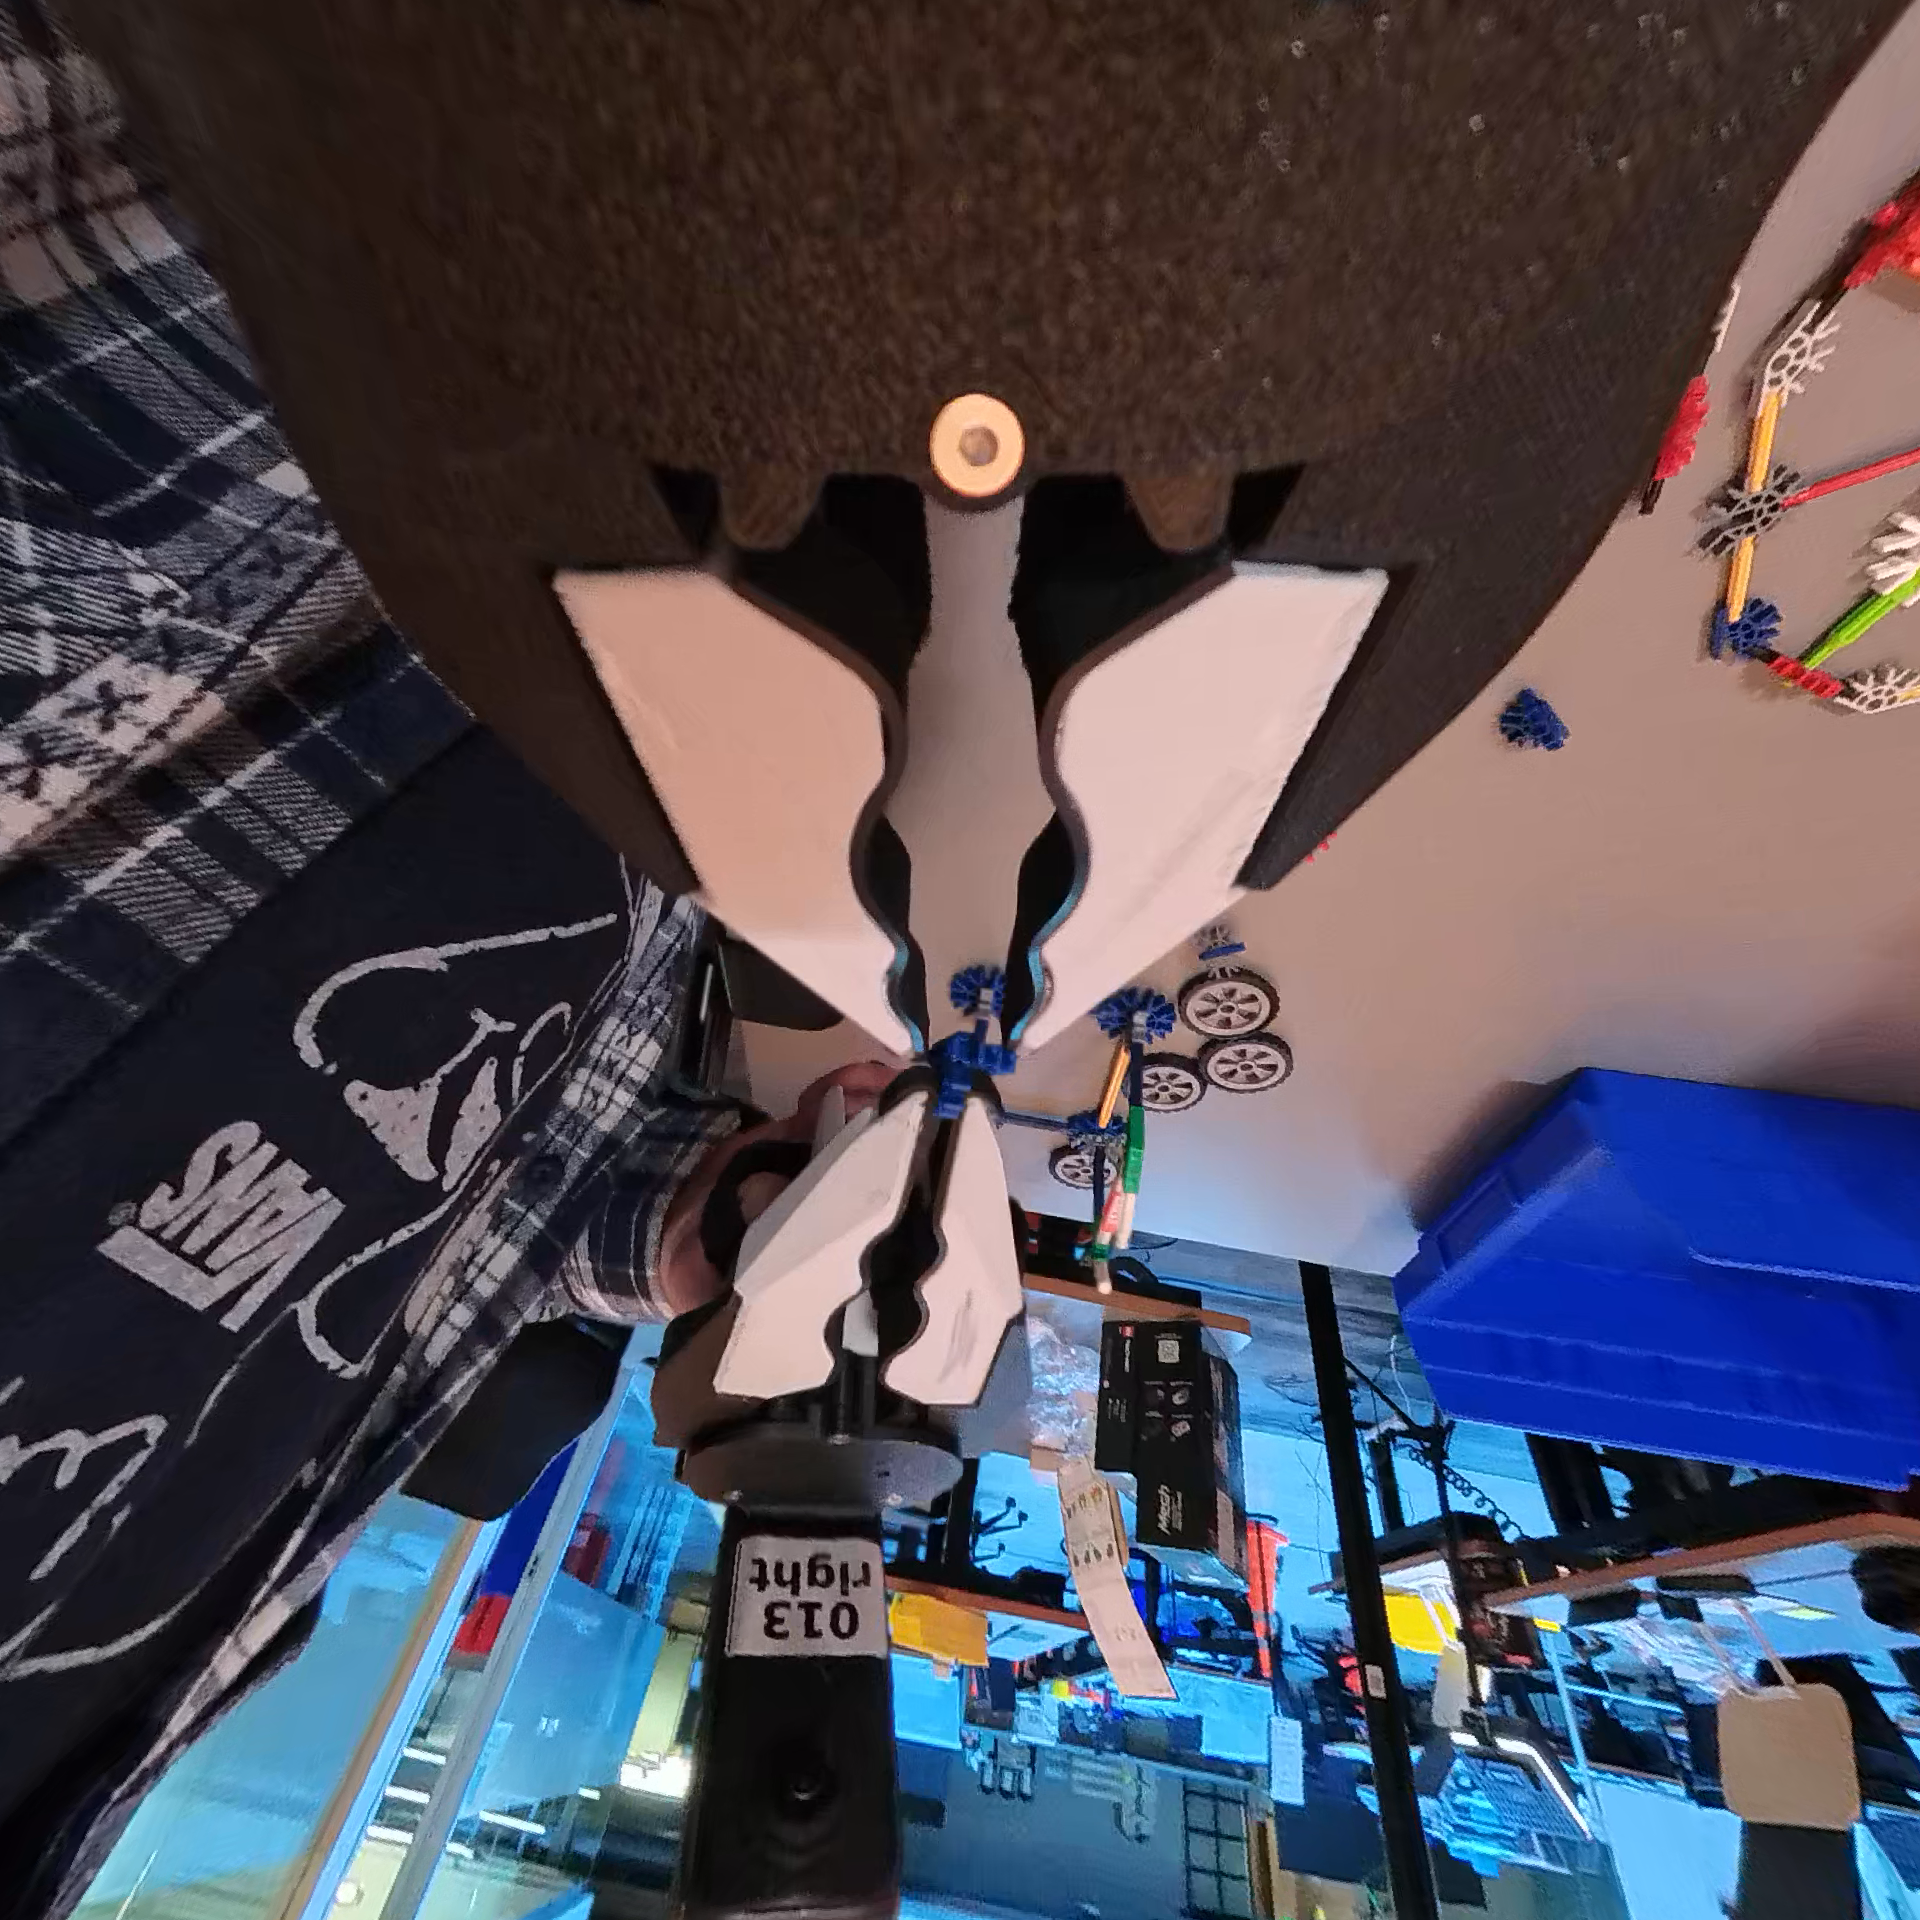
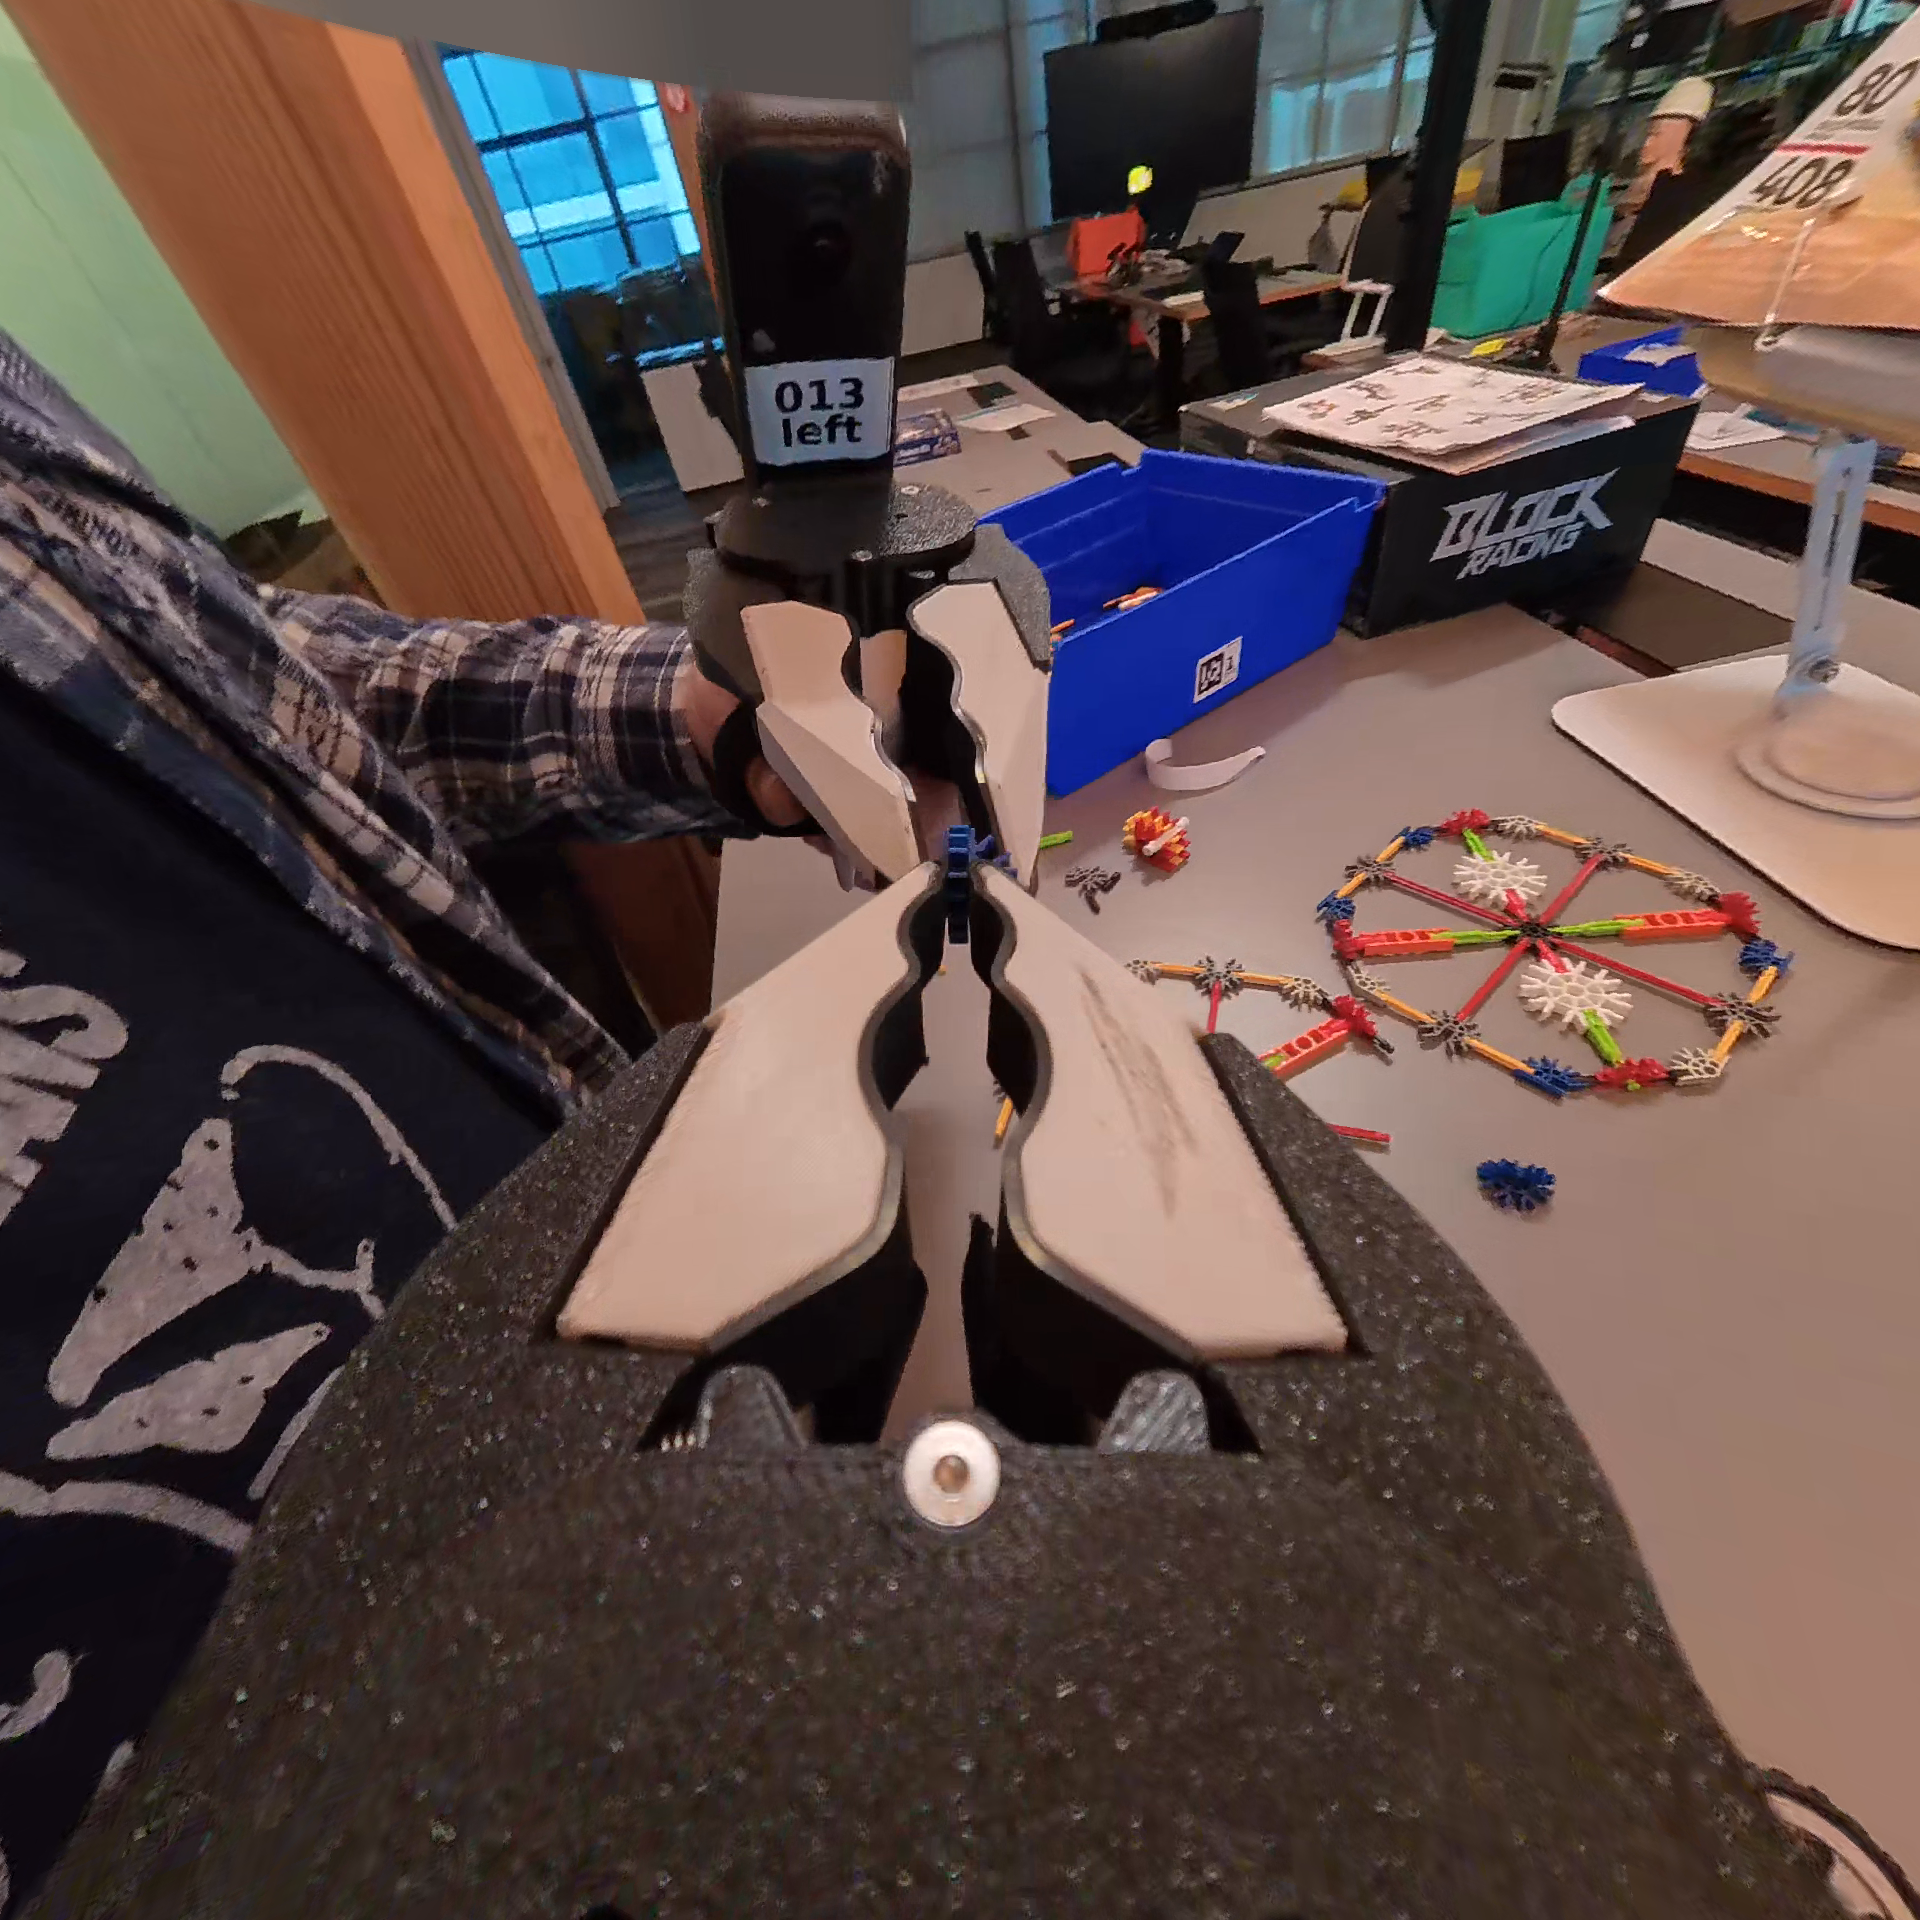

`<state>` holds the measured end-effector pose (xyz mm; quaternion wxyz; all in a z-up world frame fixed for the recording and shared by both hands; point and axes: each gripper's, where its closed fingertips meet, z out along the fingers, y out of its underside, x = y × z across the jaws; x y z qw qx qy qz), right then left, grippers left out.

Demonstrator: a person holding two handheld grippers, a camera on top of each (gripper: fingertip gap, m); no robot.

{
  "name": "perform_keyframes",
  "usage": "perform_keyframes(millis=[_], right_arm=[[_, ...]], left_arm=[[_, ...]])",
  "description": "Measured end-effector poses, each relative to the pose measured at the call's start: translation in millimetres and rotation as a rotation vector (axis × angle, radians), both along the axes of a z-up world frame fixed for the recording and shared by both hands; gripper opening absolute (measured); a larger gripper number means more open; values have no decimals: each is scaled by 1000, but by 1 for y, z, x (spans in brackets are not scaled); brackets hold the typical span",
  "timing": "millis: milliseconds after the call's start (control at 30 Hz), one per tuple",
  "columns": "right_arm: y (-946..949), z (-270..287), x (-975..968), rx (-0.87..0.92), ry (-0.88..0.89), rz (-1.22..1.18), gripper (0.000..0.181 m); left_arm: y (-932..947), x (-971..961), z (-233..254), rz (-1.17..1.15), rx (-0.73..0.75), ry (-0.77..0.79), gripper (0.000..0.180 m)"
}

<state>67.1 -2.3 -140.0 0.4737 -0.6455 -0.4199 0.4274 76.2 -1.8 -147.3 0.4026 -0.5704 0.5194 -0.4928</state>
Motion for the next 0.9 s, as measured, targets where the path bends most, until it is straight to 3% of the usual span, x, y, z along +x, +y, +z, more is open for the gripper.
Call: perform_keyframes(millis=[500,900], right_arm=[[-20,-8,2,21,-42,72,2],[-29,-13,1,-4,2,85,1]], left_arm=[[-18,2,-7,-43,125,122,14],[-30,5,-14,-79,87,106,11]])
